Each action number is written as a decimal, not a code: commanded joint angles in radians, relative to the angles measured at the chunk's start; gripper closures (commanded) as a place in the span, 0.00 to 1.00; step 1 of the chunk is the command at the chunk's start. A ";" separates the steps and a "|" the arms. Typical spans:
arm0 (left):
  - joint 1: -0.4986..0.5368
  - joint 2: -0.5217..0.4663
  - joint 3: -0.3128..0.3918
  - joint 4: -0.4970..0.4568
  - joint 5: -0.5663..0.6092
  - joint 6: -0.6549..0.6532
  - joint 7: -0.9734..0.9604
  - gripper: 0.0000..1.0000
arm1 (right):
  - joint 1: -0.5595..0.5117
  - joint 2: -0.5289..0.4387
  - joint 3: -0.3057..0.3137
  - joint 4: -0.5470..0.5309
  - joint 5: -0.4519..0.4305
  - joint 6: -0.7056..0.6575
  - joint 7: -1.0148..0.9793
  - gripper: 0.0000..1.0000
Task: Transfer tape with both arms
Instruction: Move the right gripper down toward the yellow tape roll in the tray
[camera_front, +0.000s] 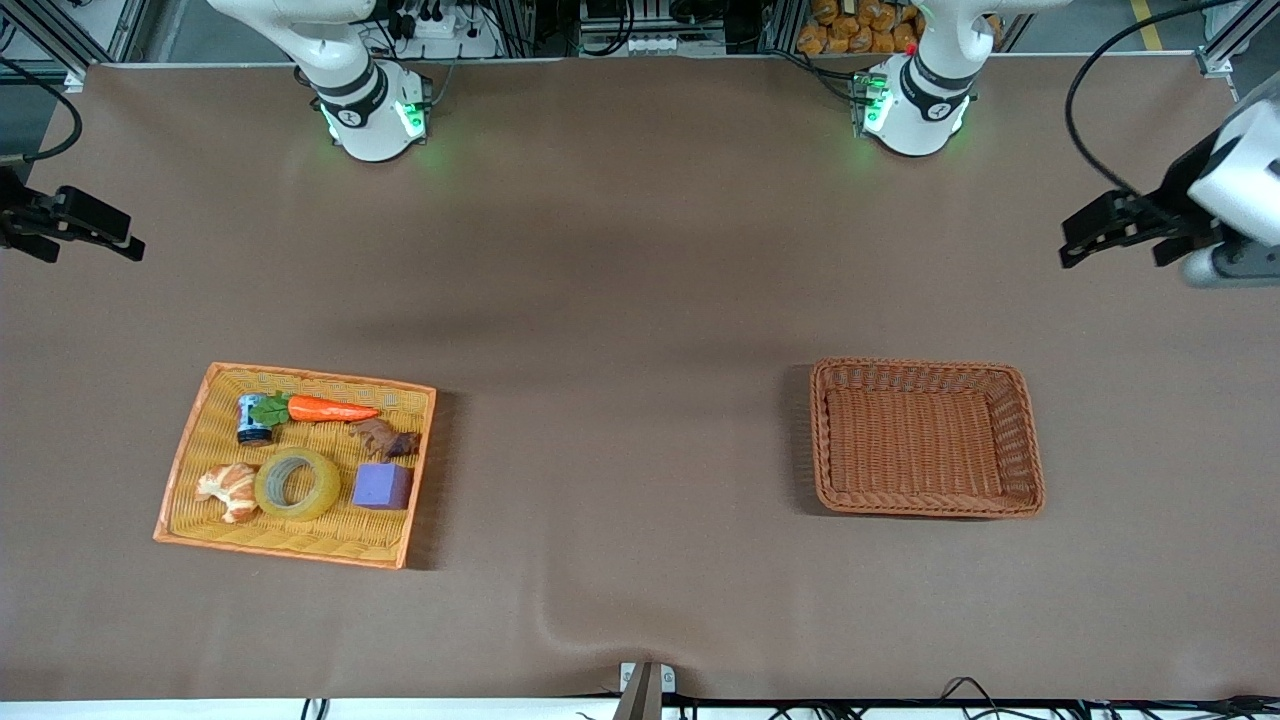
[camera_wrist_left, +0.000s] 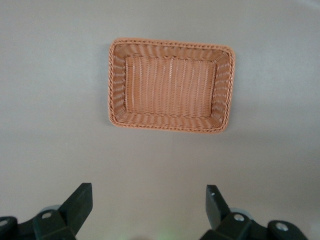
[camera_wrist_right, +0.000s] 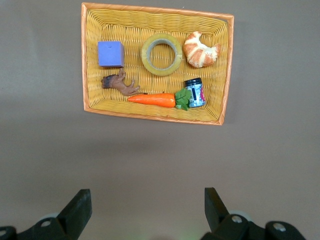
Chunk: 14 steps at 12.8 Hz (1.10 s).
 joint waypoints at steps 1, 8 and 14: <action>0.016 -0.048 0.000 -0.009 0.022 -0.009 0.019 0.00 | 0.014 0.000 0.002 0.000 -0.004 0.011 0.010 0.00; 0.005 -0.035 -0.019 -0.011 0.103 -0.009 0.025 0.00 | 0.020 0.000 0.002 0.000 -0.003 0.015 0.002 0.00; 0.002 -0.035 -0.020 -0.009 0.091 -0.014 0.028 0.00 | 0.012 0.049 0.002 -0.014 -0.003 0.075 -0.059 0.00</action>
